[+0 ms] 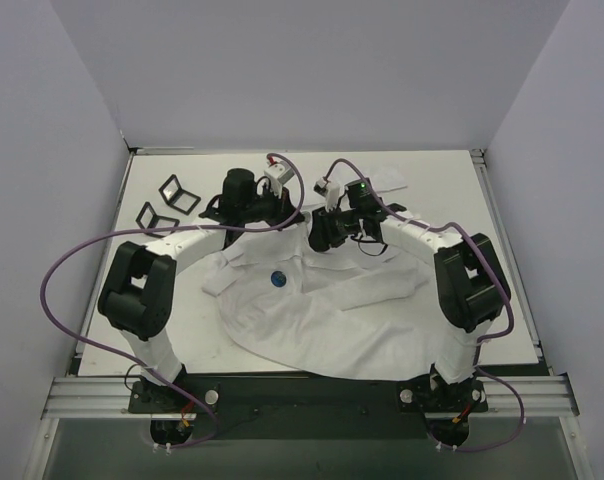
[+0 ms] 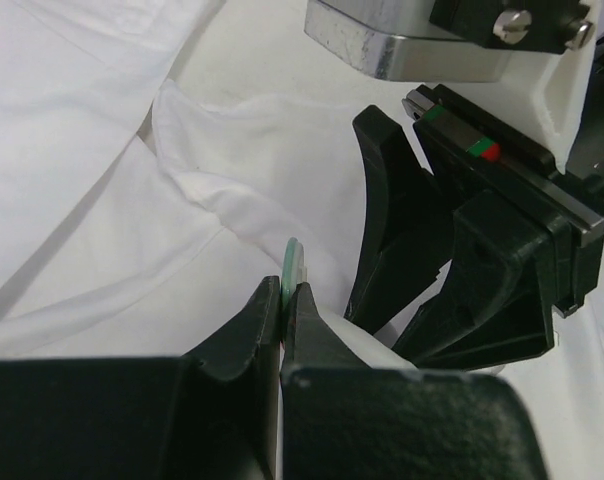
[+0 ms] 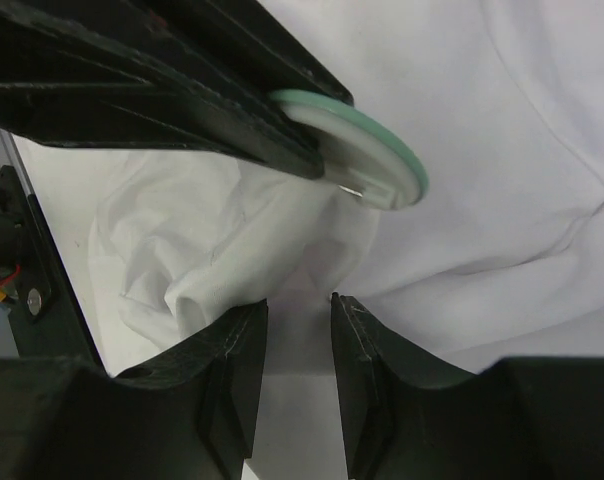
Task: Remove the brooch from the garment
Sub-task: Adjust the flattened clothing at the center of the board.
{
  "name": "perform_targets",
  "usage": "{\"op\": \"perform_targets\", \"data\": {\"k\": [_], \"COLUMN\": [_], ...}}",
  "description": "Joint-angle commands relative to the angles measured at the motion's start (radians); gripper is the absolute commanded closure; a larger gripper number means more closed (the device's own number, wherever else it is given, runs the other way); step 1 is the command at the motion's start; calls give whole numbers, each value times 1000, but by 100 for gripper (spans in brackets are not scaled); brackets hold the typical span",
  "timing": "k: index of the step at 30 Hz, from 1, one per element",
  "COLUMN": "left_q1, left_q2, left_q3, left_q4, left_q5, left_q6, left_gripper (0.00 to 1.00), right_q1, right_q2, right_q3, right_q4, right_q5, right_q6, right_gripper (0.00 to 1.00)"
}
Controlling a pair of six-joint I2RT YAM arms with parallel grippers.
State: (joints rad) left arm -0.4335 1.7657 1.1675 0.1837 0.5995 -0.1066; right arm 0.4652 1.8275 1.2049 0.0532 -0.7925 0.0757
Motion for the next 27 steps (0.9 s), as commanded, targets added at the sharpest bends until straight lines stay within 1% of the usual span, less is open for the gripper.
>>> {"op": "perform_targets", "data": {"k": [1,6,8,9,11,12,15,16,20,27], "left_q1": [-4,-1,1,2,7,10,25,30,32,32], "left_q2": [20,51,72,81,104,112,132,136,141,150], "left_q3": [-5,-38,-35,-34,-34,-38,-54,-55,-52,-48], "left_q4": [125,247,269,287,321,376,479,490,496,534], "left_q5": [25,115,149,189,238,281,331,336,353,378], "left_q6": [-62,-125,-163,-177,-231,-282,-369,-378,-383,-427], "left_gripper": [100,100,100,100,100,100,100,100,100,100], "right_q1": [26,42,46,46,43,40,20,9,-19,-66], "right_q2": [12,19,21,21,9,3,-20,-30,-63,-157], "right_q3": [59,76,74,70,65,61,59,62,88,125], "right_q4": [31,36,36,34,20,14,-36,-80,-206,-374], "right_q5": [-39,-51,-54,-53,-45,-42,-42,-39,-31,-34], "right_q6": [36,50,49,45,20,10,-42,-54,-187,-338], "right_gripper": [67,67,68,68,67,67,67,67,66,66]}}
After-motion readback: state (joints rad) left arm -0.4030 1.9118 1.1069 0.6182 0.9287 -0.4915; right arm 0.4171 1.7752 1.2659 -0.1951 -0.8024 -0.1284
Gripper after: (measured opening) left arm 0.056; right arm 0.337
